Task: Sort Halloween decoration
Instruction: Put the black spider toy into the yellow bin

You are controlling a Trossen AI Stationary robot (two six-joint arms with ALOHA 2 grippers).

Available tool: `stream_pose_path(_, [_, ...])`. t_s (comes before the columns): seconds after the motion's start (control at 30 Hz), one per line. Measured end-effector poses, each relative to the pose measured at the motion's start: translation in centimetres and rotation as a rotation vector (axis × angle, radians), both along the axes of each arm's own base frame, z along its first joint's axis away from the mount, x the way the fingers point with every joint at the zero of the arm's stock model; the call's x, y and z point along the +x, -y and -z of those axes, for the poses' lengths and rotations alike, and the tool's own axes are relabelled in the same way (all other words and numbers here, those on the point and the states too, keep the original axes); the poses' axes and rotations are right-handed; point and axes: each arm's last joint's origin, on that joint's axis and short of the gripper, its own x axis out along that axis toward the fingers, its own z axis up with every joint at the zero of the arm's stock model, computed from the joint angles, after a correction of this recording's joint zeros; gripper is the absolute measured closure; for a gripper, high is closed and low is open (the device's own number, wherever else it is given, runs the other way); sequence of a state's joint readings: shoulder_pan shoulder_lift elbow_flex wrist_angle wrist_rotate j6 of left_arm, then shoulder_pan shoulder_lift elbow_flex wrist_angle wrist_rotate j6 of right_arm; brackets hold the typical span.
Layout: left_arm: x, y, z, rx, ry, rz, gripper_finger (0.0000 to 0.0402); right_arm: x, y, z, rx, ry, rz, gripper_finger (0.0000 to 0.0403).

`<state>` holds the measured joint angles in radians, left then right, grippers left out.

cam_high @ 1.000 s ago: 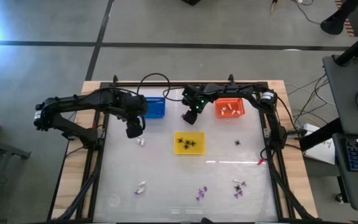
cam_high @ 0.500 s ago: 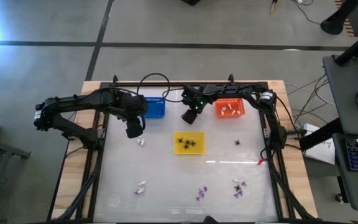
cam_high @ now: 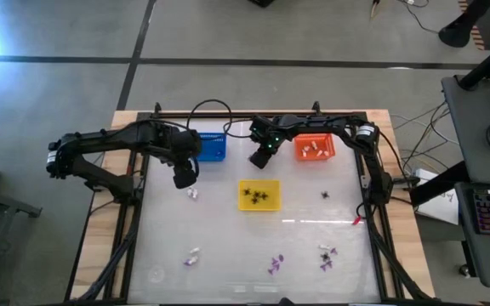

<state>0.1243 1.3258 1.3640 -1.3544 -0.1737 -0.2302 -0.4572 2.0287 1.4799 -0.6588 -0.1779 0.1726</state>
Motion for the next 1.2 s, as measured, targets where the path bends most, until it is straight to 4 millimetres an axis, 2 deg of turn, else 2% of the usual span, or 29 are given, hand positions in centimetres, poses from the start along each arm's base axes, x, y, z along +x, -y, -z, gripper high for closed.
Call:
stream_pose_path(0.13, [0.0, 0.0, 0.0, 0.001, -0.001, 0.005, 0.029, -0.8, -0.4, -1.3, 0.011, -0.025, -0.001, 0.0393])
stream_pose_path(0.3, [0.0, 0.0, 0.0, 0.001, -0.002, 0.007, 0.029, -1.5, -1.1, -4.6, -0.007, 0.023, -0.01, 0.0393])
stream_pose_path(0.5, [0.0, 0.0, 0.0, 0.001, -0.002, 0.008, 0.029, -1.4, -3.2, -7.3, -0.015, 0.085, -0.029, 0.0393])
stream_pose_path(0.8, [-0.2, 0.0, 0.0, 0.003, -0.019, 0.02, 0.029, -1.0, -8.3, -8.6, 0.035, 0.047, -0.074, 0.0393])
stream_pose_path(1.03, [-0.9, 0.1, -0.3, 0.007, -0.037, 0.049, 0.029, -0.3, -12.5, -8.9, 0.075, 0.034, -0.084, 0.0394])
stream_pose_path(1.2, [-1.4, 0.2, -0.6, 0.002, -0.028, 0.067, 0.029, 0.0, -14.7, -8.9, 0.106, 0.025, -0.057, 0.0394])
